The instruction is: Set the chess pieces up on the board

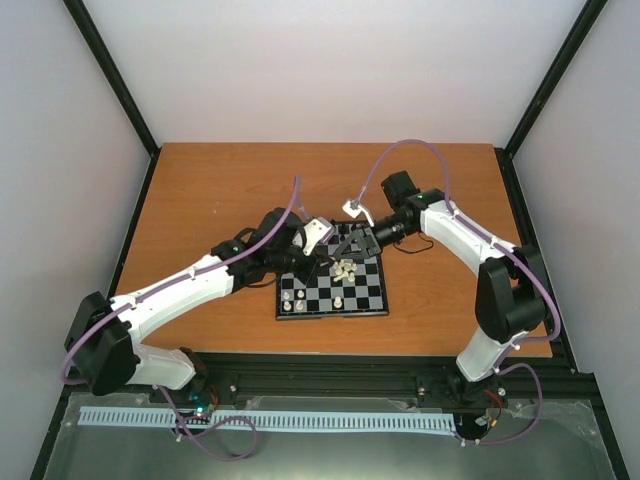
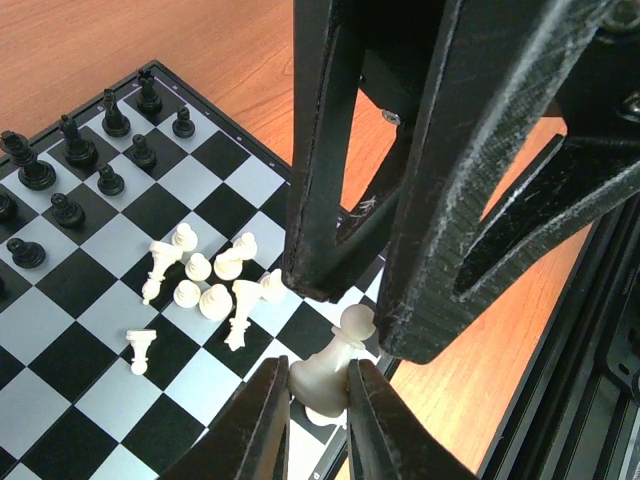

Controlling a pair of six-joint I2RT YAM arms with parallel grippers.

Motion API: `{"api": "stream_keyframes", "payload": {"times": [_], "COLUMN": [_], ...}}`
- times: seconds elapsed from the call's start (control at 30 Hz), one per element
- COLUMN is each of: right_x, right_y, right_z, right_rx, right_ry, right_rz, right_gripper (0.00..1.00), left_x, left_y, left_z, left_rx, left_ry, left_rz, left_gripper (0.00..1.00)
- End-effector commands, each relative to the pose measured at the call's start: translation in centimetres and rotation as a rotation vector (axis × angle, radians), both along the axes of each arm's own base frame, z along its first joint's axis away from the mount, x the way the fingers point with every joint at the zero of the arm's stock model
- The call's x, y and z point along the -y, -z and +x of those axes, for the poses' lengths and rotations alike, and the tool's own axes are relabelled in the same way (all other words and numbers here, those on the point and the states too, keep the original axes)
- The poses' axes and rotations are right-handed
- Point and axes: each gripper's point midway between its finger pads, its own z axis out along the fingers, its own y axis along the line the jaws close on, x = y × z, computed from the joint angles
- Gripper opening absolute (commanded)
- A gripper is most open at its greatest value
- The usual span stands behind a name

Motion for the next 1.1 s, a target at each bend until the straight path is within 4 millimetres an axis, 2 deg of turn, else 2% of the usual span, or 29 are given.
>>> {"api": "stream_keyframes", "payload": {"times": [0.0,0.63,1.07], "right_x": [-0.1,-0.7,-0.7], "right_y": [-0.1,1.1,1.2], "right_z": [0.0,-0.1,-0.4], "right_rx": [-0.019,-0.048,-0.034], "right_ry": [-0.005,-0.02,-0.028], "right_rz": [0.021,0.007,0.001], "right_gripper": [0.29,0.25,0.08], "left_x": [0.6,0.8,0.7], "left_y": [-1.0,-0.6,0.1], "left_z": [-0.2,-0.1,0.3], "left_rx": [0.038,0.032,0.023], "left_ry": [0.03,0.038,0.017], "left_rz": [-0.028,-0.019,0.003], "left_gripper": [0.18,0.19,0.22]}}
